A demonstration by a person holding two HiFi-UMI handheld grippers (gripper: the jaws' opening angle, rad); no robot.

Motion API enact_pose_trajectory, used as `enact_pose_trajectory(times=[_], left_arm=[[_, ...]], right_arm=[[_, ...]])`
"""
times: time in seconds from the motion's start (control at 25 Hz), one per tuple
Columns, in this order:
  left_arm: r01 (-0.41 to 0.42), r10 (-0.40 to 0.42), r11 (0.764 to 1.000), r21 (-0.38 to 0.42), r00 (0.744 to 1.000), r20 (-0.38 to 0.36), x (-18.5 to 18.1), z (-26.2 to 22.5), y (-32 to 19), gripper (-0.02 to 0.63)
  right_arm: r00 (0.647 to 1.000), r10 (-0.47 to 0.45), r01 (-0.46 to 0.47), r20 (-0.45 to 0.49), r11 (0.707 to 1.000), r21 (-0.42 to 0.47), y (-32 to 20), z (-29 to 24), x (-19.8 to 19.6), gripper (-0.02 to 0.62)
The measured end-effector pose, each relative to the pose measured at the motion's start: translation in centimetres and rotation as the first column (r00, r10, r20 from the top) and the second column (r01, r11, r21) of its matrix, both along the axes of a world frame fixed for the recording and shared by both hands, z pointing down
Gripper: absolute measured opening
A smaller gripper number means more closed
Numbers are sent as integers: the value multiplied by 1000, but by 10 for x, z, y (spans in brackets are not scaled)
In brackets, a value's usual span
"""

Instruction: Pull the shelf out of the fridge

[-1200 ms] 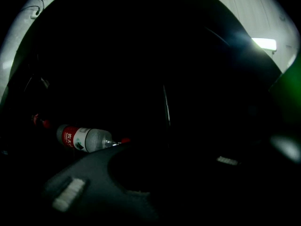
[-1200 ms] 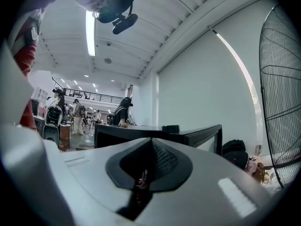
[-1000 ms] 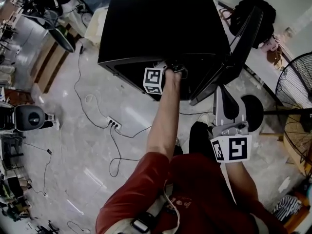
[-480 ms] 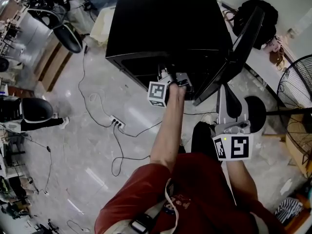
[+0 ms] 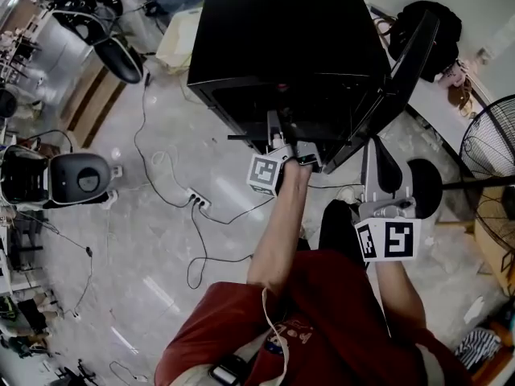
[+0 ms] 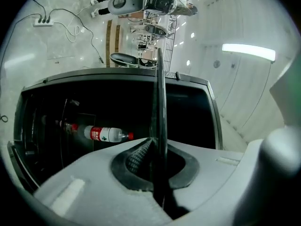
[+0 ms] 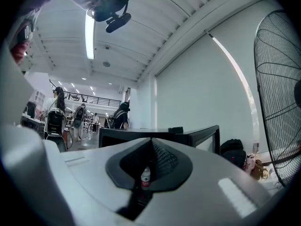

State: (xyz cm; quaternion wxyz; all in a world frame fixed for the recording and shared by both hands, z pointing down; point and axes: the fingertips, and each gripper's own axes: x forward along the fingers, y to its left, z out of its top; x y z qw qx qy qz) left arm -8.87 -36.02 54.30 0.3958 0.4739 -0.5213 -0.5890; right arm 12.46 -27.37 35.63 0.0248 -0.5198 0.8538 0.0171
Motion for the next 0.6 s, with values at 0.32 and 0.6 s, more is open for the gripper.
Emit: enact_pose_trajectory(times=[0.32, 0.6], left_arm=[[-63, 63, 998, 2, 998, -16, 1, -2, 46, 9], [-127, 127, 991, 35, 992, 2, 2, -16, 82, 11]], right_arm=[[999, 40, -40, -23, 999, 10, 16, 3, 5, -2], [995, 95, -95, -28, 995, 0, 33, 10, 9, -2]])
